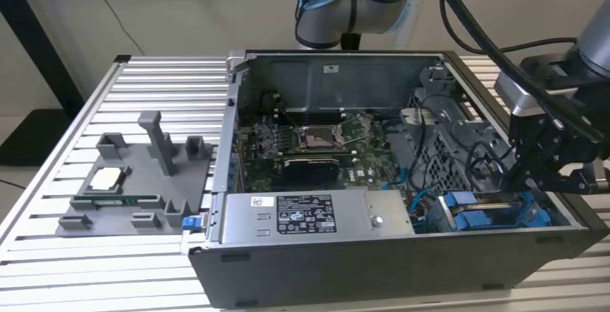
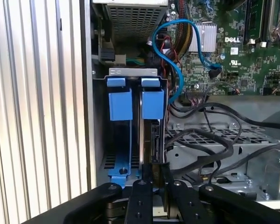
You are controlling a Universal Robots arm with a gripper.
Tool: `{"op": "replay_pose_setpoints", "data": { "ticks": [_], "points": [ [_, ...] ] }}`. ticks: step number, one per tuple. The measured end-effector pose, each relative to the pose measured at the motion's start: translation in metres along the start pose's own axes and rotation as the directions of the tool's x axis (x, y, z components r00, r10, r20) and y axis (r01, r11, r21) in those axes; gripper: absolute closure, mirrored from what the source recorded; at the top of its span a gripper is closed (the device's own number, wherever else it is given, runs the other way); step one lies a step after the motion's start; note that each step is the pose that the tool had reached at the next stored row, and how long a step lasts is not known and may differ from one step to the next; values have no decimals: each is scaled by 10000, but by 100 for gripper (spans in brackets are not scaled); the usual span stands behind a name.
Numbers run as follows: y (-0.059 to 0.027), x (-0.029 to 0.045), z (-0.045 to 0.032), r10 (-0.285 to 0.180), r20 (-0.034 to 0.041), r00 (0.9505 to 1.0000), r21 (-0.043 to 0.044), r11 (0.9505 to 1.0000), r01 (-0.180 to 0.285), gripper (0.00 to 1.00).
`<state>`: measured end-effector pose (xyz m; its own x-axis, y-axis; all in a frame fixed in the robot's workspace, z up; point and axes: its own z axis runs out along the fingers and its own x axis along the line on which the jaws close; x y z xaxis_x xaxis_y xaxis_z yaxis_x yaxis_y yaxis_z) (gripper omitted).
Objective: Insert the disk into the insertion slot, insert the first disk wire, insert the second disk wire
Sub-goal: 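Insert the first disk wire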
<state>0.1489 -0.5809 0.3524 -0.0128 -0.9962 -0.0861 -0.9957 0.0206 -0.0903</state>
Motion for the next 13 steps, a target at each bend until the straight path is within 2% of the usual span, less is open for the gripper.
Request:
{"op": "replay_pose_setpoints", "data": {
  "ticks": [2, 8, 13],
  "points": [
    [2, -18, 25, 9, -10, 10000, 1, 10000, -9, 81],
    [1, -30, 70, 10, -109, 9999, 4, 10000, -10, 81],
    [0, -35, 101, 7, -128, 9999, 4, 10000, -7, 81]
  ]
}}
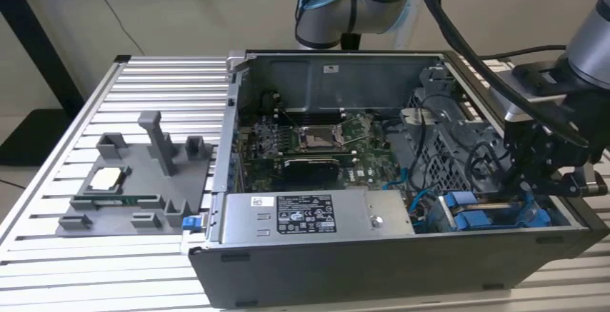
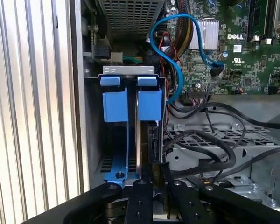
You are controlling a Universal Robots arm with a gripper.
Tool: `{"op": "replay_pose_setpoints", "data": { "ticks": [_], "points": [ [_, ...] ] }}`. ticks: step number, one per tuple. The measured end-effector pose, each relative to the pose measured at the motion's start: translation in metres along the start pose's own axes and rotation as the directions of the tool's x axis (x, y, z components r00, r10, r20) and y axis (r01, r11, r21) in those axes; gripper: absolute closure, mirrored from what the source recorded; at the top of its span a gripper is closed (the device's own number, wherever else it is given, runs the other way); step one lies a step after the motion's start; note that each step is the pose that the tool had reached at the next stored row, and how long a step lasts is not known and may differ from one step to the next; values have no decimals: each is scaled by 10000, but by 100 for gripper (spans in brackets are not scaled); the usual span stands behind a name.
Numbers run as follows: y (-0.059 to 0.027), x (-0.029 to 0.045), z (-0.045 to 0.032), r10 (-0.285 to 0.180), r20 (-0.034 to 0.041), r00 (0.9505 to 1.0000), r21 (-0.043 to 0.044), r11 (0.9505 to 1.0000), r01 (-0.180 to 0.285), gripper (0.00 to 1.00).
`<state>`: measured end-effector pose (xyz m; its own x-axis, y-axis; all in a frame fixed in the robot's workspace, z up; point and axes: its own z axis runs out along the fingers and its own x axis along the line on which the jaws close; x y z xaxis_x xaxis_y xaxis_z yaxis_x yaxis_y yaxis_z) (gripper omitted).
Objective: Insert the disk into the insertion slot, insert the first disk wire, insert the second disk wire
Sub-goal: 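Insert the first disk wire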
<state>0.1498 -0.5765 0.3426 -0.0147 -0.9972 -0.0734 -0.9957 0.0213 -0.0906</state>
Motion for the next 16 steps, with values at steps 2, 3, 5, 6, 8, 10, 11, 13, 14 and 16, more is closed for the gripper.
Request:
{"op": "replay_pose_setpoints", "data": {
  "ticks": [2, 3, 5, 6, 8, 10, 11, 13, 14, 16],
  "points": [
    [1, -12, 6, 0, 3, 10000, 0, 10000, 0, 81],
    [1, -15, 9, 0, 4, 10000, 0, 10000, 0, 81],
    [1, -15, 13, -1, -2, 10000, 0, 10000, 1, 81],
    [1, -15, 14, 0, -4, 10000, 0, 10000, 0, 81],
    [1, -15, 19, -1, -5, 10000, 0, 10000, 1, 81],
    [-2, -15, 26, -1, -9, 10000, 0, 10000, 1, 81],
    [-2, -15, 29, -1, -9, 10000, 1, 10000, 1, 81],
    [-2, -15, 34, -1, -9, 10000, 1, 10000, 1, 81],
    [-1, -15, 39, -1, -7, 10000, 1, 10000, 1, 81],
    [-1, -16, 47, -1, -11, 10000, 1, 10000, 1, 81]
  ]
}}
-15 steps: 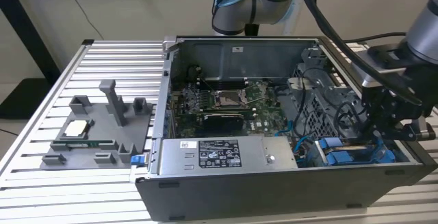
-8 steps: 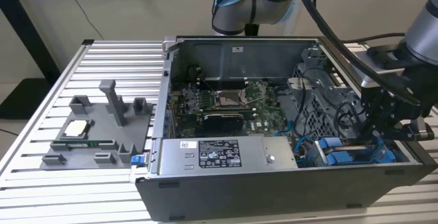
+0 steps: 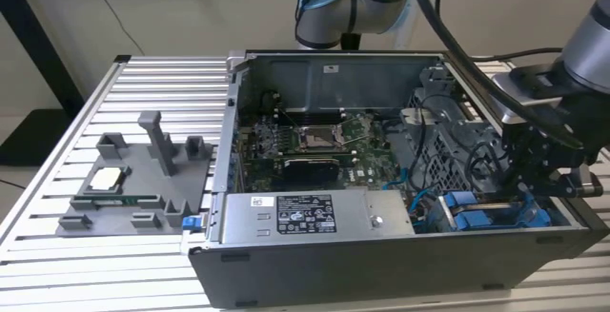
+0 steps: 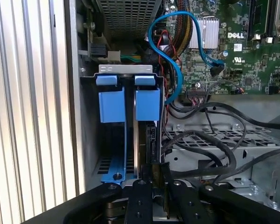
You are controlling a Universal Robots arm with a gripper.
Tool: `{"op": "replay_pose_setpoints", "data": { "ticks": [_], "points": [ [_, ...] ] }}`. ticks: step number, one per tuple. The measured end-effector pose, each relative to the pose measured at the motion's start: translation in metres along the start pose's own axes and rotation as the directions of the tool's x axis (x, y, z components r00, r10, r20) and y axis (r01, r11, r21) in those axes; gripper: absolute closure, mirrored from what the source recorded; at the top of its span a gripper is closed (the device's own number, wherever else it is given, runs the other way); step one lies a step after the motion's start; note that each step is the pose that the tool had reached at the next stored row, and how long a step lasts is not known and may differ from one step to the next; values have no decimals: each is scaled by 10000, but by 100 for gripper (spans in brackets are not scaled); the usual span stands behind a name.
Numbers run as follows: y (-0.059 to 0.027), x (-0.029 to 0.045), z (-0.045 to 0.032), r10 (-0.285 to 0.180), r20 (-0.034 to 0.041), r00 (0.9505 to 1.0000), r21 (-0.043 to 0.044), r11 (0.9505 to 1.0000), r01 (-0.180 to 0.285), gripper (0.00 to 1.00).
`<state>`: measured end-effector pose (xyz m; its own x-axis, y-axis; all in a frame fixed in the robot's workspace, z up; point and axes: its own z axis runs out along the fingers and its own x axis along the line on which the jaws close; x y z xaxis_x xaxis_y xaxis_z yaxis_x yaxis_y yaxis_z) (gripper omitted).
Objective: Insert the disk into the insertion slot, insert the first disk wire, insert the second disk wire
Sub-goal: 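Insert the first disk wire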
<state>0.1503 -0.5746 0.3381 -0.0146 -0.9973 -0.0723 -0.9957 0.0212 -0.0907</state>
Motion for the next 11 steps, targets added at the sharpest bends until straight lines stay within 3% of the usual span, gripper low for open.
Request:
{"op": "replay_pose_setpoints", "data": {
  "ticks": [5, 10, 11],
  "points": [
    [6, 4, 61, -2, -15, 10000, 1, 10000, 2, 81],
    [9, 5, 82, 3, 15, 10000, 1, 10000, -3, 80],
    [8, 5, 75, 3, 9, 10000, 1, 10000, -3, 73]
  ]
}}
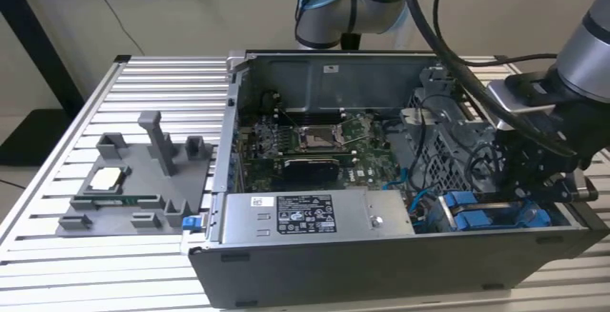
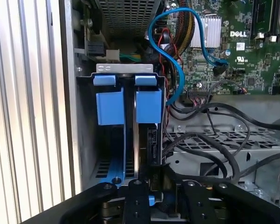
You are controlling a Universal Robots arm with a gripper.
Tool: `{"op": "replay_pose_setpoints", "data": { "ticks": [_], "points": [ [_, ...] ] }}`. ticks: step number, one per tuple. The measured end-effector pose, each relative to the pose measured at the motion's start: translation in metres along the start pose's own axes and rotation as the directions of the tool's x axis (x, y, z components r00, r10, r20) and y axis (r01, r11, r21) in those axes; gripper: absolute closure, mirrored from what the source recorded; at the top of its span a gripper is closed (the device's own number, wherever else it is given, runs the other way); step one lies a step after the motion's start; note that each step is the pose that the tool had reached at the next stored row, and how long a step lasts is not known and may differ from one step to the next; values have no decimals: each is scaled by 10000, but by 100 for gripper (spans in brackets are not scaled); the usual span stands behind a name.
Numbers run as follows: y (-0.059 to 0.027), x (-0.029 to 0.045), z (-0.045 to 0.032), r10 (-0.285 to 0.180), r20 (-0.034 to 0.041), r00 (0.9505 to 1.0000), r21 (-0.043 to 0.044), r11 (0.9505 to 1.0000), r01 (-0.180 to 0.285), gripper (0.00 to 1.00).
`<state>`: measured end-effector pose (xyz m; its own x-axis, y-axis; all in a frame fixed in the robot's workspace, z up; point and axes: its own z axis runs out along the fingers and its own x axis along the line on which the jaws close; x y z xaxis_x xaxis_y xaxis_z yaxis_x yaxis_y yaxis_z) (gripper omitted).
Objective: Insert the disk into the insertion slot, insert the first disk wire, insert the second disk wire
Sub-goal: 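Insert the first disk wire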
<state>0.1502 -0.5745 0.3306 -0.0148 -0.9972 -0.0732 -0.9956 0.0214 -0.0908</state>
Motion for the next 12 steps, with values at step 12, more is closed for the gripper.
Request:
{"op": "replay_pose_setpoints", "data": {
  "ticks": [12],
  "points": [
    [-24, -20, -261, -2, -7, 10000, 0, 10000, 2, 73]
  ]
}}
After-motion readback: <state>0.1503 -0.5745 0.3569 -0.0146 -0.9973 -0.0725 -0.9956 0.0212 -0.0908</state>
